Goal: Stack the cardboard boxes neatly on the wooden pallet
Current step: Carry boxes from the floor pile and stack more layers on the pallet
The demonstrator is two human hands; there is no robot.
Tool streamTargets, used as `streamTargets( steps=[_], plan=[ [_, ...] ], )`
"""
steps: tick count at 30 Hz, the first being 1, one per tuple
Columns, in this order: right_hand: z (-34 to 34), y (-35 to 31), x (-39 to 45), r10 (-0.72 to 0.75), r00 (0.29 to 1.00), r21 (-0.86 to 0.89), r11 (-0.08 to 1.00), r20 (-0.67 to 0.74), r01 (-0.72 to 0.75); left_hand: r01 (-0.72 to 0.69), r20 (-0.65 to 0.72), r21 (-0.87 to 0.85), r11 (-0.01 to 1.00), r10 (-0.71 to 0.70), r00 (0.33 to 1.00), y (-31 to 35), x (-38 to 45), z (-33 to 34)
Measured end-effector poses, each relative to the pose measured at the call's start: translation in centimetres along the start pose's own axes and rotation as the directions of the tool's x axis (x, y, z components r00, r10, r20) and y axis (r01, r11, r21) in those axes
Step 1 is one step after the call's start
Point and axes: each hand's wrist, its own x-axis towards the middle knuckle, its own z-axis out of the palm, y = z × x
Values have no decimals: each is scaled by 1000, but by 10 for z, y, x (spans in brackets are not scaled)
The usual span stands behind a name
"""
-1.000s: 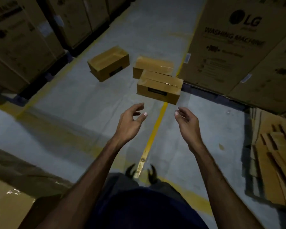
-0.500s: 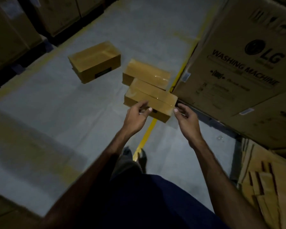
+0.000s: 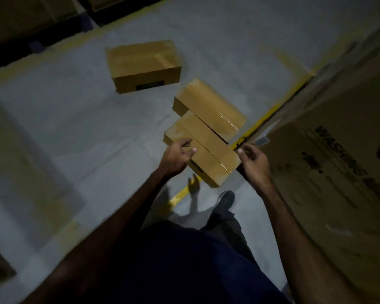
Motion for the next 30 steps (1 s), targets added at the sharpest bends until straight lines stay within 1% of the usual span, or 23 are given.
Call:
streamTargets(
  steps=[3,4,6,8,11,13,15,18,22,23,25,27,29,30],
  plan=[
    [-12,18,80,-6,990,-102,995,139,21,134,-162,-35,990,-138,977,-18,33,31],
    [-18,21,105,2,980,-150,988,198,28,193,-217,-80,978,-206,954,-20,44,48],
    [-29,32,150,24,961,-237,971,276,44,282,-259,-180,942,-322,910,-24,64,82],
    [-34,47,190,46,938,-321,944,343,71,334,-246,-275,901,-402,882,-30,83,114],
    [-21,88,260,103,908,-439,894,405,94,444,-168,-412,796,-545,821,-69,123,171],
    [-1,118,297,133,895,-493,864,426,107,502,-116,-445,742,-603,789,-103,141,205],
    [29,154,336,154,887,-536,836,435,118,540,-96,-461,704,-644,759,-145,165,239],
    [77,205,389,176,881,-584,801,439,130,563,-77,-507,653,-685,725,-209,202,281],
    [137,292,462,192,879,-619,773,436,138,567,-59,-599,566,-737,673,-301,253,341],
    [148,310,475,202,881,-633,763,427,132,574,-48,-617,538,-754,655,-317,262,355],
    [162,351,493,235,884,-661,743,405,105,561,-15,-672,483,-767,641,-335,272,382],
    [170,379,503,210,895,-675,727,394,126,519,26,-748,414,-763,646,-339,278,403],
    [172,392,508,142,923,-696,699,358,163,478,94,-806,349,-722,685,-340,283,422],
    [173,395,510,148,930,-702,697,337,144,455,112,-829,325,-700,705,-340,285,429]
  ],
)
